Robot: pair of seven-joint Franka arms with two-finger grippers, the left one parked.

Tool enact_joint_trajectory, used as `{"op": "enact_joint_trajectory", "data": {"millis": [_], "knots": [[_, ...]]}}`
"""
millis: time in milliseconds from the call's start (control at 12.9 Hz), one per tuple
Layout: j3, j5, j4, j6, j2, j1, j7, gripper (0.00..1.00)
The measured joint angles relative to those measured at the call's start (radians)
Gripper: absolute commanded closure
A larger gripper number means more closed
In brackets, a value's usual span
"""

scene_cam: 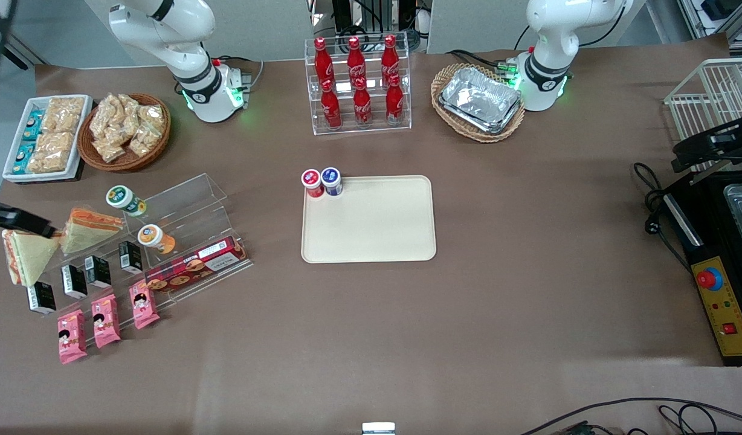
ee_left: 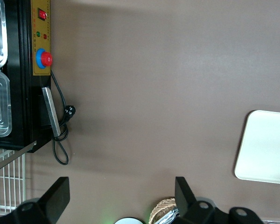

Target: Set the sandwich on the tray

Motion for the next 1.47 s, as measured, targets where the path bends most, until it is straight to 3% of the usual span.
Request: {"op": "enact_joint_trajectory", "data": {"millis": [233,466,698,1009,1241,1474], "knots": [[-0.067,0.020,-0.003,0.000,0.001,-0.066,-0.084,0.00],[-0.158,0.021,-0.021,0.027,0.009,-0.076,-0.161,0.00],[-0.215,0.022,-0.127,0.182,0.023,-0.077,-0.190,0.00],[-0.230,0.022,-0.257,0.356,0.030,-0.082,-0.237,0.00],[-0.233,0.090,-0.341,0.453,0.031,-0.115,-0.352,0.00],[-0.234,0.108,-0.411,0.537,0.032,-0.128,-0.407,0.00]]}}
